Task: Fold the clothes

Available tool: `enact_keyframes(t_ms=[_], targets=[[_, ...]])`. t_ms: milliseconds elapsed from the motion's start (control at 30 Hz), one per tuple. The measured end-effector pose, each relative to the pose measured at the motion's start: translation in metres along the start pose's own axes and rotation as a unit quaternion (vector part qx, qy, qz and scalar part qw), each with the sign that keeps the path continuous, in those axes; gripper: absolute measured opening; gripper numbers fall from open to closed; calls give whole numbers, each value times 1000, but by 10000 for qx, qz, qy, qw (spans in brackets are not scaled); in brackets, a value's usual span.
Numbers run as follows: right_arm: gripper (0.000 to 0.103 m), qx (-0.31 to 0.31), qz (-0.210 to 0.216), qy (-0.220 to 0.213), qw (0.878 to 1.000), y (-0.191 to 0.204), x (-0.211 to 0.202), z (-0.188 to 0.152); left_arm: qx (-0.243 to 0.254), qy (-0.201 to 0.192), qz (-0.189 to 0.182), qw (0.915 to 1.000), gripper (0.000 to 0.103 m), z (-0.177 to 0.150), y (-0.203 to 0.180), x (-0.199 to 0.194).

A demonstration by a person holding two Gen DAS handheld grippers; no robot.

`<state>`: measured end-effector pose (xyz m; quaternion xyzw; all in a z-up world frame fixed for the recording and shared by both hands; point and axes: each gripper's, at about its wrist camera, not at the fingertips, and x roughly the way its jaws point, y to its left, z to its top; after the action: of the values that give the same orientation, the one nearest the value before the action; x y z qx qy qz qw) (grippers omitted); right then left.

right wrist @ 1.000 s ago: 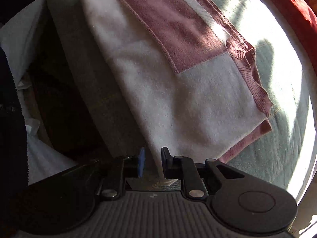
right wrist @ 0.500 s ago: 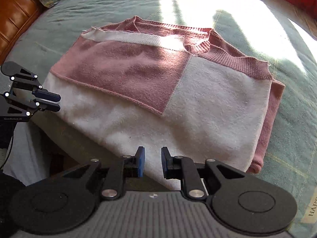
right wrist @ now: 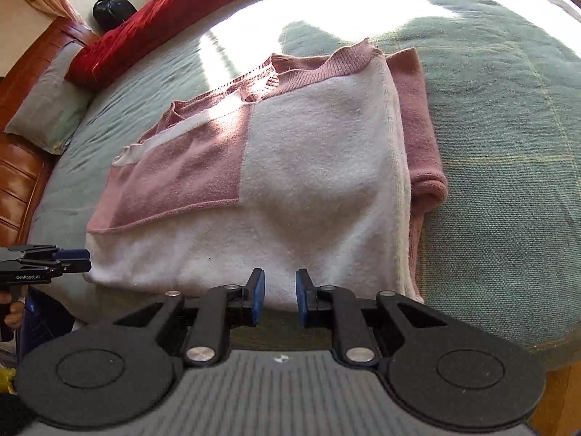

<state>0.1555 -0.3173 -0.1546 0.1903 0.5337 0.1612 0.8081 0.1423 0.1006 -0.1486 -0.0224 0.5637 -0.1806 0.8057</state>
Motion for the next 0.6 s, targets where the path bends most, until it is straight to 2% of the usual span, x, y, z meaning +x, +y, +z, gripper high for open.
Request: enact_keyframes(t_ms=[100, 200, 300, 367, 467, 567, 600], targets=[[23, 429, -161, -40, 9989, -12, 8, -5, 6, 160, 114, 9998, 37, -7, 0, 11], [25, 691, -303, -66, 9971, -20, 14, -12, -28, 102, 86, 9999, 37, -5, 0, 5], [37, 758, -252, -248, 9965, -16, 8, -12, 56, -213, 43, 9997, 38, 10, -3, -12], [42, 620, -330, -466, 9964, -7, 3, -5, 78, -402, 94, 9991, 44, 23, -2, -16], [49, 266, -539, -882, 9943, 11, -3, 14, -36, -526, 172, 9985, 44, 40, 5, -7], [58, -182, -1052, -1182, 9872, 24, 1, 26, 71, -497, 309, 9983, 44, 43, 7, 9], [58, -291, -1196, -1194, 9852, 25, 5, 28, 58, -440, 296, 9986, 44, 41, 8, 14]])
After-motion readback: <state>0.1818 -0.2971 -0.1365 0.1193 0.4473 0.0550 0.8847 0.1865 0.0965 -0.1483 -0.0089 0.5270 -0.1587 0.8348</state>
